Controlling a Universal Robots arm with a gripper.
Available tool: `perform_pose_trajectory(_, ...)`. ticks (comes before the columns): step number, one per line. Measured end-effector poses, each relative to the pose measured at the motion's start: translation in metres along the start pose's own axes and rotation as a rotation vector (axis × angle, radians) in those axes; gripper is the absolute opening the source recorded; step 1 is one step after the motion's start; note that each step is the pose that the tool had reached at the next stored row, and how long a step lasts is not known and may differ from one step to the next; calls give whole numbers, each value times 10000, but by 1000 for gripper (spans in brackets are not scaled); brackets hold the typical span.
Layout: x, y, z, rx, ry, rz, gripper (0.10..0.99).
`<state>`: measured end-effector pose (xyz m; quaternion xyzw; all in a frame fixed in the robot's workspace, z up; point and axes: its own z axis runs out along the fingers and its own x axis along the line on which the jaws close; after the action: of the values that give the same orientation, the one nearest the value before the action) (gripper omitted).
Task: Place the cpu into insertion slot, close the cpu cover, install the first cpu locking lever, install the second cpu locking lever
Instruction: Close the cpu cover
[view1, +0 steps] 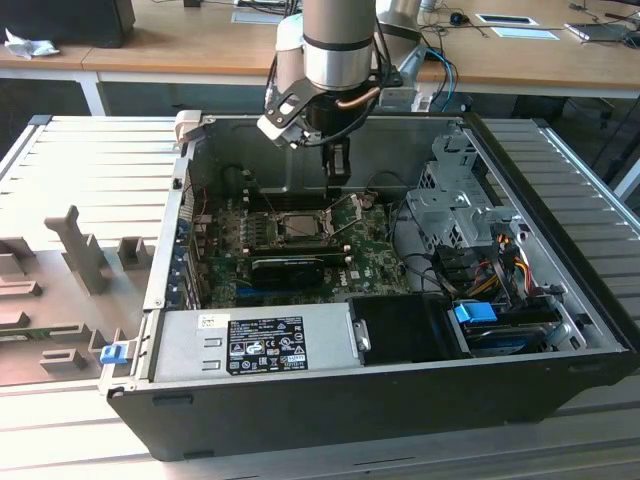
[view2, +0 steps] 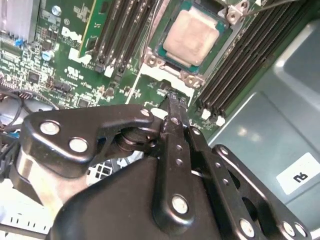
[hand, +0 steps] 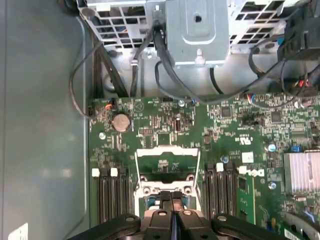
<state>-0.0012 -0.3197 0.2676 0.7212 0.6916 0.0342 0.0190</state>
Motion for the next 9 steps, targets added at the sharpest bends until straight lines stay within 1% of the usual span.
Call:
perform_pose_trajectory(1, 0, 2, -6, 1, -2, 1, 106)
perform_pose_trajectory(3, 1, 8, -44, -1, 0, 1, 106)
perform_pose_trajectory(5, 2, 18, -55, -1, 0, 0, 106)
perform_pose_trajectory(8, 5, 96, -52, -1, 2, 1, 106)
perform_pose_trajectory(9, 8, 152, -49, 0, -2, 1, 106)
